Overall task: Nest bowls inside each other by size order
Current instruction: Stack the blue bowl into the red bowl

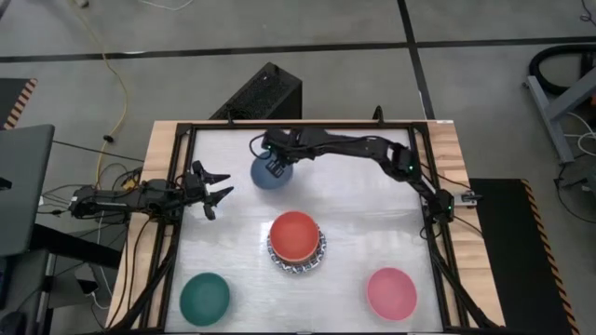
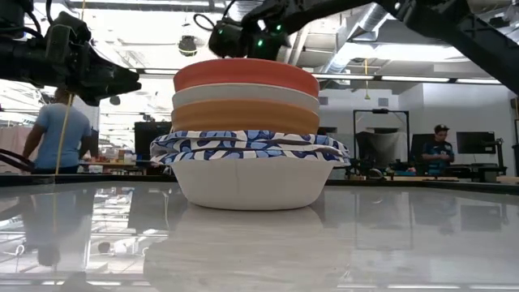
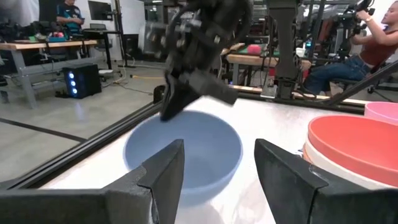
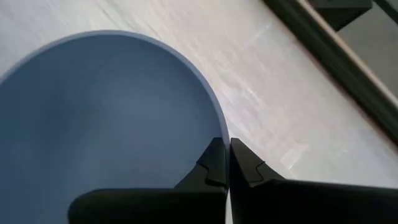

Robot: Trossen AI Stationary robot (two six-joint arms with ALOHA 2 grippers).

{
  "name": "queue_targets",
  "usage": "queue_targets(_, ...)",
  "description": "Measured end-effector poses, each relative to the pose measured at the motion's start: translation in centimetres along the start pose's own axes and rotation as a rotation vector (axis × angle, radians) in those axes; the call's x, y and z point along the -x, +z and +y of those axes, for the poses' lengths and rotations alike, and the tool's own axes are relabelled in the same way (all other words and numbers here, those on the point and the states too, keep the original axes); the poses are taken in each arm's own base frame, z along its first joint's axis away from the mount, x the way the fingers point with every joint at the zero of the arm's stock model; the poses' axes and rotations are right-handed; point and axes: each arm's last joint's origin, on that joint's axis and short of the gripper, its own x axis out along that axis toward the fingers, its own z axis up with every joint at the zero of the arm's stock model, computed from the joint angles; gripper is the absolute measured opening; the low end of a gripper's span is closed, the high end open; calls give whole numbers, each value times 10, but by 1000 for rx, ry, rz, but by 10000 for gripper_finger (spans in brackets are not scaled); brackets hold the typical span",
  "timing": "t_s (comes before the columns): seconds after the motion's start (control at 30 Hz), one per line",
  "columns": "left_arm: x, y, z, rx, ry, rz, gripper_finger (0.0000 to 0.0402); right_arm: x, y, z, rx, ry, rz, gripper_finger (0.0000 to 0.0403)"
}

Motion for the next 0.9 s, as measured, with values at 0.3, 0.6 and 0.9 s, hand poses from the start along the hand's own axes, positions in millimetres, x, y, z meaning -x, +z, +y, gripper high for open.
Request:
queue_targets(0.3, 0, 0, 0, 0, 1, 0, 185, 67, 8, -31, 6, -5, -31, 7)
queue_targets(0.6, 0, 0, 0, 0, 0, 0, 185, 136, -1, -68, -77, -51, -14, 9)
queue_targets(0.9, 0, 0, 0, 0, 1, 0, 185, 190, -27, -84, -129, -122, 38, 10)
